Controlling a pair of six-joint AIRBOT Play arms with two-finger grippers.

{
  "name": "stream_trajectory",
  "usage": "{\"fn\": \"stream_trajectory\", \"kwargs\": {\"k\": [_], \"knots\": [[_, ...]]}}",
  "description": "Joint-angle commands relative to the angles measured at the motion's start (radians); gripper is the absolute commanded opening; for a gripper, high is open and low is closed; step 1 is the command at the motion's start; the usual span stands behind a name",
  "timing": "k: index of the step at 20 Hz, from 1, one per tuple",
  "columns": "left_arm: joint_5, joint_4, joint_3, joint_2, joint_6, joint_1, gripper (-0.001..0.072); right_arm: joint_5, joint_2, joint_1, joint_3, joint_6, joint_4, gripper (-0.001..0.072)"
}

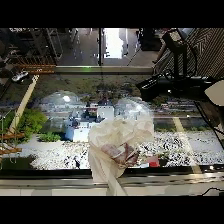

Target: Fold the clothes and pants, and hang the long-sleeved shirts on hangers.

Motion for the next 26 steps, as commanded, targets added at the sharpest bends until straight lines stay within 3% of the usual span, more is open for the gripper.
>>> {"fn": "stream_trajectory", "kwargs": {"k": [1, 8, 11, 13, 15, 16, 18, 21, 24, 26], "knots": [[0.000, 0.000, 0.000, 0.000, 0.000, -0.001, 0.0356, 0.000, 0.000, 0.001, 0.000, 0.000, 0.000, 0.0125], [0.003, 0.000, 0.000, 0.000, 0.000, -0.001, 0.0357, 0.000, 0.000, 0.001, 0.000, 0.000, 0.000, 0.0125], [0.075, -0.048, 0.000, -0.005, -0.037, -0.001, 0.0356, 0.000, 0.000, 0.001, 0.000, 0.000, 0.000, 0.0125], [0.013, -0.214, 0.000, -0.012, -0.024, -0.001, 0.0375, -0.053, -0.001, 0.001, 0.000, 0.019, 0.028, 0.0125], [-0.134, -0.573, 0.000, -0.038, 0.171, -0.006, 0.0513, -0.090, 0.003, 0.001, 0.002, 0.024, 0.121, 0.0121], [-0.182, -0.766, 0.000, -0.055, 0.273, -0.018, 0.0511, -0.087, 0.003, 0.001, 0.003, 0.025, 0.130, 0.0104], [-0.230, -1.000, 0.000, -0.082, 0.297, -0.061, 0.0511, -0.080, 0.002, 0.001, 0.003, 0.025, 0.080, 0.0033], [-0.230, -1.010, -0.001, -0.111, 0.341, -0.148, 0.0516, -0.058, 0.003, 0.001, 0.003, 0.035, 0.040, 0.0027], [-0.243, -1.011, -0.007, -0.146, 0.343, -0.221, 0.0514, 0.064, 0.003, 0.001, 0.003, 0.036, 0.004, 0.0028], [-0.253, -1.011, -0.007, -0.172, 0.342, -0.250, 0.0512, 0.100, 0.003, 0.001, 0.003, 0.036, -0.018, 0.0069]]}}
